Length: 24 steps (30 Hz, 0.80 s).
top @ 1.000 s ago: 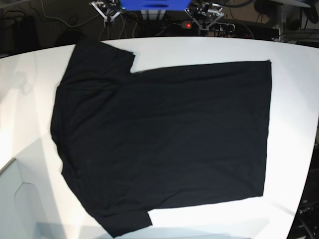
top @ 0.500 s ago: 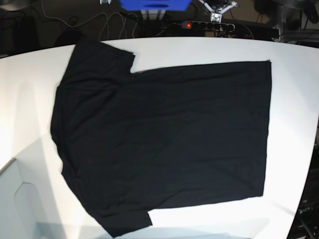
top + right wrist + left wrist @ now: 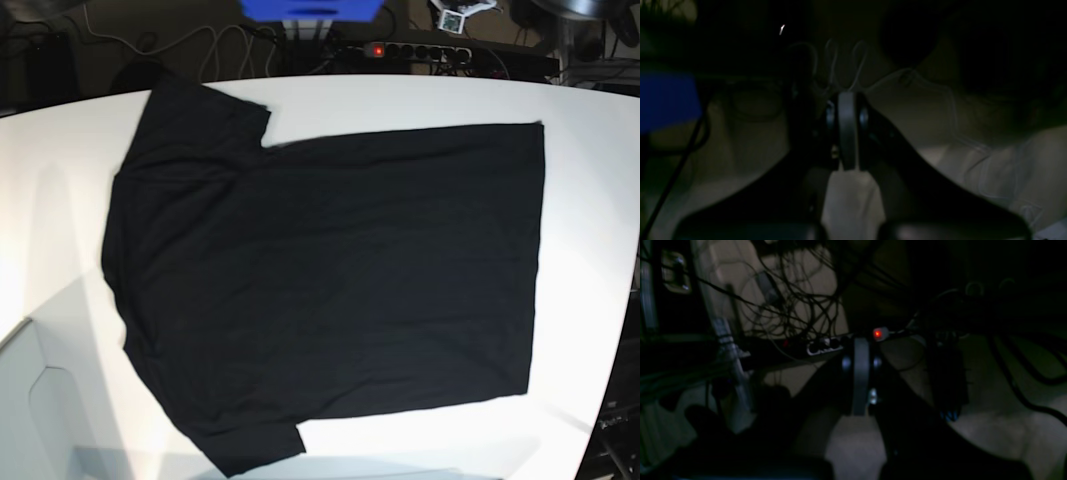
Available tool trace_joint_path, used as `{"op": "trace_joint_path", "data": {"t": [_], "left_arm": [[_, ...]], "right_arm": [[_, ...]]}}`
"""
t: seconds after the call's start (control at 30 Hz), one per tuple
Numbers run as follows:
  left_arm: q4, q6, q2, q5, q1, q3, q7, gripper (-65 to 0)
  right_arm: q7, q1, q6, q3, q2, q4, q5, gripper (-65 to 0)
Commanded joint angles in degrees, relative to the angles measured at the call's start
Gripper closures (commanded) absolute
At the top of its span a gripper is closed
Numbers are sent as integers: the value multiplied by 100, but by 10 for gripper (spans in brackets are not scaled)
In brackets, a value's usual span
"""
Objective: Fold the T-shirt properly
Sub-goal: 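Lower both grippers to the shoulder corners of the black T-shirt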
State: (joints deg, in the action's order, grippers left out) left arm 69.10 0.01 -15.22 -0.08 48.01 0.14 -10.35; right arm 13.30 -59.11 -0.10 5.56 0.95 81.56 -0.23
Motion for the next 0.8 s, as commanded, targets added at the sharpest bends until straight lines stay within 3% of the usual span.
{"op": "trace_joint_path", "data": {"t": [0.0, 0.2, 0.4, 0.6, 0.7, 0.77], "left_arm": [[277, 21, -100, -6, 188, -10, -104, 0], [1428, 21, -451, -217, 593, -27, -104, 0], [2650, 21, -1119, -1491, 971, -27, -77, 0], [3037, -5, -1172, -2388, 962, -502, -68, 0], [3222, -14, -1023, -2599, 971, -907, -51, 0], [3318, -14, -979, -2634, 962, -1126, 292, 0]], "right_arm": [[160, -168, -21, 72, 6, 314, 10, 0], [-174, -273, 5, 538, -3, 1598, 10, 0], [-701, -159, 76, 811, -3, 3031, 19, 0], [-1686, 896, 1561, 846, 94, 3418, 186, 0], [-2504, 1529, 2054, 1224, 120, 3444, 1065, -2], [-3189, 2074, 2388, 1707, 112, 3453, 1926, -5]]}}
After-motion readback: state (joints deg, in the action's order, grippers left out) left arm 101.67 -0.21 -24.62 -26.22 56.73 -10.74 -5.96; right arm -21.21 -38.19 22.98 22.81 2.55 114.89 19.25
